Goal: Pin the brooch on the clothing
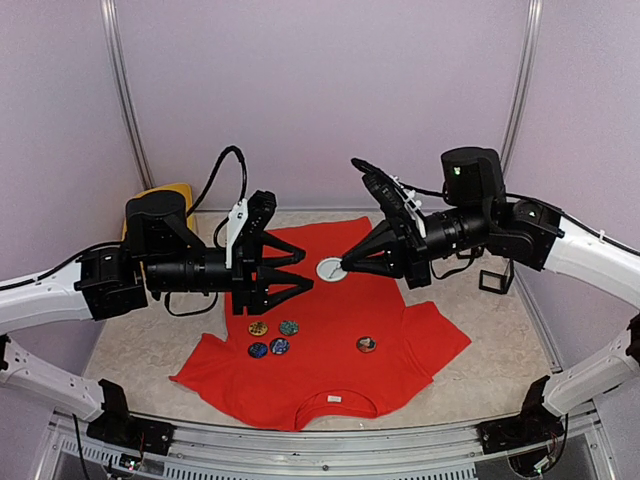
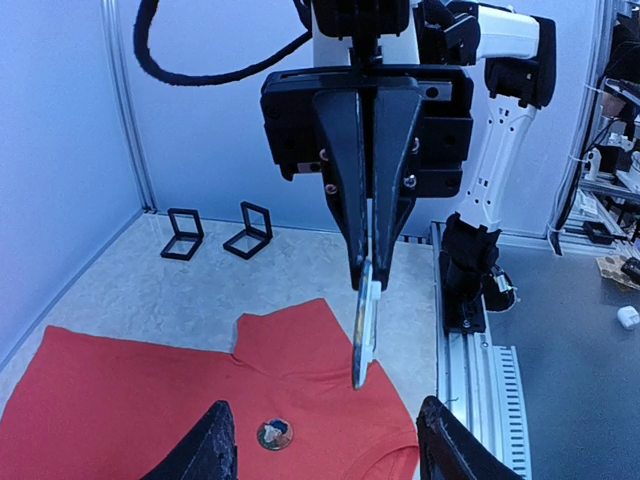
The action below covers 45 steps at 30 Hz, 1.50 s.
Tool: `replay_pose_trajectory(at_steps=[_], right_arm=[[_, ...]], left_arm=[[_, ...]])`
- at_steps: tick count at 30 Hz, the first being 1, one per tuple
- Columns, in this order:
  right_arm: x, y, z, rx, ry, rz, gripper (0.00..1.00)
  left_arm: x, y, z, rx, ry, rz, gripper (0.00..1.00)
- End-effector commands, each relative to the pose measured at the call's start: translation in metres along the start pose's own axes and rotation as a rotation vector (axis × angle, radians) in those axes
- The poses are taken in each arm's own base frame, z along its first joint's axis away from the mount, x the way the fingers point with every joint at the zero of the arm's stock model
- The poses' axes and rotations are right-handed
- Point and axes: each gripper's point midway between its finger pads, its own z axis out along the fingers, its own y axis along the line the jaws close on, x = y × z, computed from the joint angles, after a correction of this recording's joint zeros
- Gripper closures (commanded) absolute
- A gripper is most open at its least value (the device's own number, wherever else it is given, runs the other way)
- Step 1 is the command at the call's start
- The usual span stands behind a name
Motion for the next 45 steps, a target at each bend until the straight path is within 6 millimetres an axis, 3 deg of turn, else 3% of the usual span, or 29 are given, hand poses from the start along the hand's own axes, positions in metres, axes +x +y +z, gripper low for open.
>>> replay_pose_trajectory(at_steps=[1,5,9,16,19,25,26,29,31,33,36,39,45], right_arm=[[-0.004,0.011,0.008,-0.014,0.030,-0.032,1.00],[-0.002,0.014,0.014,-0.009,0.044,-0.036,1.00],[0.002,0.016,0.020,-0.008,0.072,-0.040,1.00],[0.007,0.018,0.025,-0.005,0.099,-0.041,1.00],[0.007,0.018,0.026,-0.003,0.101,-0.043,1.00],[0.003,0.019,0.026,-0.004,0.077,-0.053,1.00],[0.000,0.016,0.025,0.021,0.067,-0.055,0.93],[0.000,0.002,0.020,0.129,0.035,-0.052,0.32],[-0.004,0.002,0.017,0.146,-0.037,-0.050,0.09],[-0.014,0.006,0.014,0.140,-0.140,-0.053,0.02],[-0.036,0.009,0.006,0.135,-0.302,-0.027,0.01],[-0.037,0.026,0.004,0.045,-0.376,-0.045,0.02],[-0.031,0.024,0.012,0.043,-0.397,-0.024,0.12]], left_arm=[[-0.007,-0.023,-0.007,0.099,0.029,-0.022,0.51],[0.000,-0.031,-0.005,0.148,0.068,-0.040,0.63],[0.000,-0.029,0.001,0.136,0.074,-0.057,0.83],[-0.001,-0.028,0.004,0.116,0.054,-0.044,0.87],[-0.002,-0.028,0.005,0.111,0.048,-0.038,1.00],[-0.005,-0.030,0.006,0.094,0.015,-0.025,1.00],[-0.007,-0.030,0.006,0.089,-0.002,-0.028,1.00],[-0.020,-0.032,0.000,0.068,-0.107,-0.020,1.00],[-0.027,-0.034,-0.007,0.055,-0.175,-0.006,1.00],[-0.030,-0.039,-0.011,0.056,-0.210,0.003,1.00],[-0.031,-0.042,-0.012,0.060,-0.221,0.012,1.00],[-0.031,-0.043,-0.012,0.063,-0.229,0.012,1.00],[-0.030,-0.042,-0.009,0.055,-0.228,0.014,1.00]])
